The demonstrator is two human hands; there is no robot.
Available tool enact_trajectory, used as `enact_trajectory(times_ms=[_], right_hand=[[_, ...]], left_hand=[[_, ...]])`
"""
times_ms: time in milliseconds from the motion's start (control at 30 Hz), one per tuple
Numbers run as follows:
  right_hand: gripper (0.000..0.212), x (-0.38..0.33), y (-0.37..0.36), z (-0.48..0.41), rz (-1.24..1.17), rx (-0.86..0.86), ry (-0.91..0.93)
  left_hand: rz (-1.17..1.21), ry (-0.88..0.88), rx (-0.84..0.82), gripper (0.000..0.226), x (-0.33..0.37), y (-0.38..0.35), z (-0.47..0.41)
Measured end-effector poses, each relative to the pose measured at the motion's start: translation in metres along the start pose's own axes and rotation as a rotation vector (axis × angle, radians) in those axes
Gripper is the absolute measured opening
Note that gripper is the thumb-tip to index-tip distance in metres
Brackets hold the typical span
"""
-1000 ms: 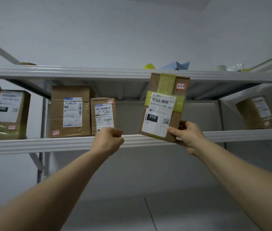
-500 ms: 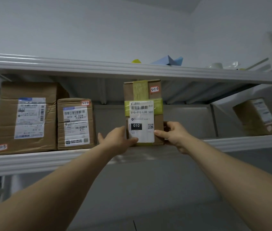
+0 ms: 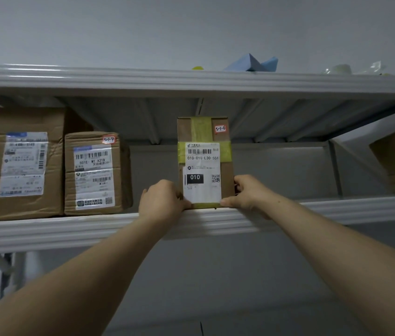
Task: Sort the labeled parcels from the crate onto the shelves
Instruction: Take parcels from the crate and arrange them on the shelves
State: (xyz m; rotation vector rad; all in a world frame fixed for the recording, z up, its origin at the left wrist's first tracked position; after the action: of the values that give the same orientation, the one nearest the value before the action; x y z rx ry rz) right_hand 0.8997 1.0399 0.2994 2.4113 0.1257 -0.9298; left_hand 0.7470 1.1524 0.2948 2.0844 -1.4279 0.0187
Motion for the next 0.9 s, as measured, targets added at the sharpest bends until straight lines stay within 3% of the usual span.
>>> enact_trajectory(times_ms=[300, 567, 633, 700, 800, 900], right_hand=[[0.048, 0.013, -0.005, -0.019, 0.150, 0.009, -0.017], [0.047, 0.015, -0.005, -0.015, 0.129, 0.033, -0.022], [0.046, 0.015, -0.001, -0.007, 0.119, 0.060, -0.028], [0.060, 0.015, 0.002, 0.005, 0.088, 0.092, -0.021], [0.090, 0.013, 0.011, 0.034, 0.052, 0.128, -0.032], [0.099, 0.015, 0.025, 0.067, 0.080, 0.196, -0.071]], left_hand=[[0.029, 0.087, 0.031, 0.029, 0.001, -0.006, -0.001], [0.032, 0.206, 0.009, 0.043, 0.005, -0.004, 0.009], [0.009, 0.190, 0.008, 0.036, 0.010, 0.002, 0.014], [-0.074, 0.123, 0.034, 0.035, 0.016, 0.009, 0.022], [-0.157, -0.011, 0.111, 0.050, 0.027, 0.019, 0.034], [-0.092, -0.137, 0.137, 0.051, 0.038, 0.026, 0.052]])
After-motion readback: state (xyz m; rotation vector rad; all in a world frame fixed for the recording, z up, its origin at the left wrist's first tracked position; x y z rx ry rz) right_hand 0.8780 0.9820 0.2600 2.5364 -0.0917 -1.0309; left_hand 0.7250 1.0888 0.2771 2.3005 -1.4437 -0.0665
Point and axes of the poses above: each hand's wrist, its own z-axis away from the middle knuckle, its own y-axis out of the back of the hand, x = y × z, the point moved 4 cm from there along -z, towards the middle knuckle, and after that the axes turned 9 degrees about x, right-handed, at the moved point
